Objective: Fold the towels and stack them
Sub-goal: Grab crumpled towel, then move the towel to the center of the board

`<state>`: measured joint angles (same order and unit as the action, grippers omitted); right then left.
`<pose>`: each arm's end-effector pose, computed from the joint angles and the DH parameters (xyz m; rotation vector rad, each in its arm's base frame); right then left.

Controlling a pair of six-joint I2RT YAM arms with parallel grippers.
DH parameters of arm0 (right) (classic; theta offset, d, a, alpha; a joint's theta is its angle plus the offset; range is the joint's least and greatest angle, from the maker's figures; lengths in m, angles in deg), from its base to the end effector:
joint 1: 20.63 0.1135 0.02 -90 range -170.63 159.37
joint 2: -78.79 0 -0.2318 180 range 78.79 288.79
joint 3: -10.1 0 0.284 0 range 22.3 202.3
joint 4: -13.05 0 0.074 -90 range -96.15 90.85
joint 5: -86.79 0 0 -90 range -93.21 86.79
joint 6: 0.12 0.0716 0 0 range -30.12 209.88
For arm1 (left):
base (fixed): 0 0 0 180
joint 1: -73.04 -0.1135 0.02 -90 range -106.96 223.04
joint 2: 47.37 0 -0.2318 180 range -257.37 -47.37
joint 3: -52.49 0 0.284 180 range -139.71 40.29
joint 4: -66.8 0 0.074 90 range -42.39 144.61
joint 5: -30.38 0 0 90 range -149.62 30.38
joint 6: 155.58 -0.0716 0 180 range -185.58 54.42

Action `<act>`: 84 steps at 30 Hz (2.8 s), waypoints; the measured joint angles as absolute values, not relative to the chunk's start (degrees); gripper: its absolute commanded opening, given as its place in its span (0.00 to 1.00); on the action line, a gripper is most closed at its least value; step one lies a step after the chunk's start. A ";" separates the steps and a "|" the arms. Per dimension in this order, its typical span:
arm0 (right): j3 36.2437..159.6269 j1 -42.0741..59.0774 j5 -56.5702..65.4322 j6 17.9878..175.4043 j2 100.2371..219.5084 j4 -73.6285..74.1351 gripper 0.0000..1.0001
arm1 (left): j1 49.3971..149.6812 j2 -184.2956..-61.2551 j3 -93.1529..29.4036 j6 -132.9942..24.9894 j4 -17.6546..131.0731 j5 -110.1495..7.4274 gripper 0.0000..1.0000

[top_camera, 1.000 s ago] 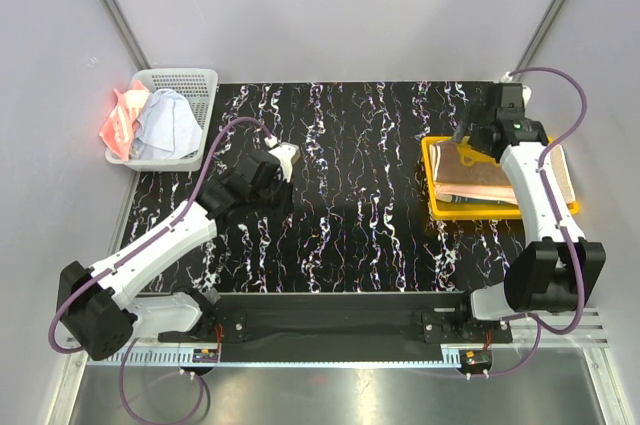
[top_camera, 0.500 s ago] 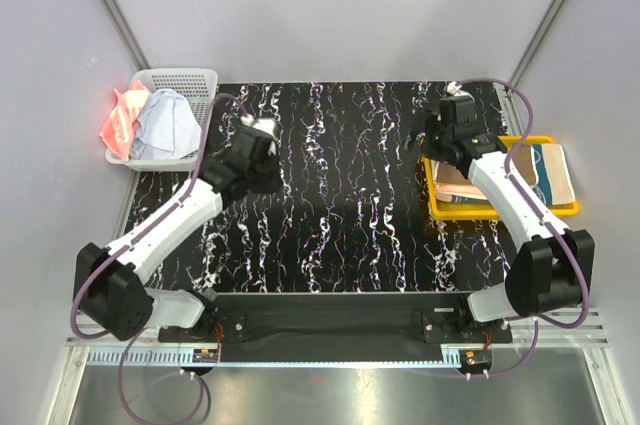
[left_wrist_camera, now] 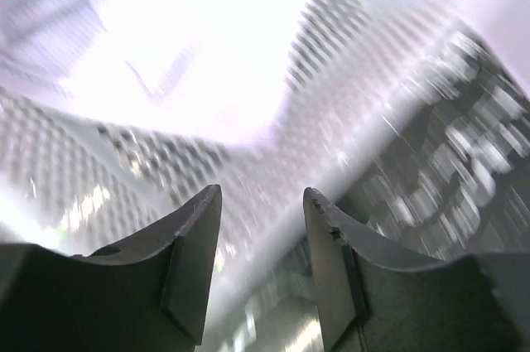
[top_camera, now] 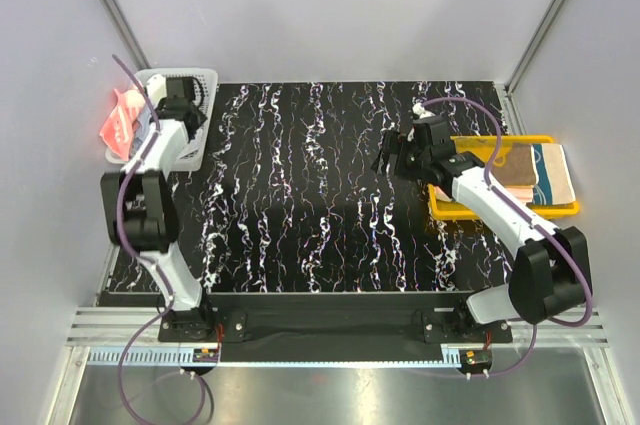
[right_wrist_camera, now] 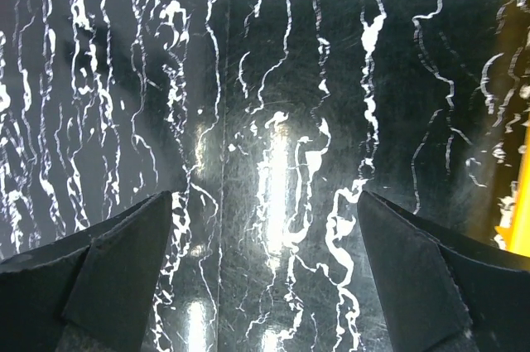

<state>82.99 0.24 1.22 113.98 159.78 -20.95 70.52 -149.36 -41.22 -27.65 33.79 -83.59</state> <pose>0.3463 0.1380 0.2050 0.0259 2.3529 0.4838 0.4522 0.0490 0.2073 -0.9640 2.0017 0.1428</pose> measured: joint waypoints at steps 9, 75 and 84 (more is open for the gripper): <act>80.67 0.41 4.67 115.03 159.37 -17.50 1.00 | 59.65 -174.06 -56.83 -22.47 31.03 -84.42 0.59; 81.76 0.74 0.49 114.11 158.01 -16.58 1.00 | 98.75 -112.71 -14.32 -27.52 57.46 -65.25 0.00; 81.98 0.76 -0.82 114.11 158.93 -17.46 1.00 | 120.00 -102.50 19.04 -13.44 57.92 -66.39 0.07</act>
<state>81.98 0.76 -0.82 114.11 158.93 -17.46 120.00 -102.50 19.04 -13.44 57.92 -66.39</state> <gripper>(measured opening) 0.994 0.048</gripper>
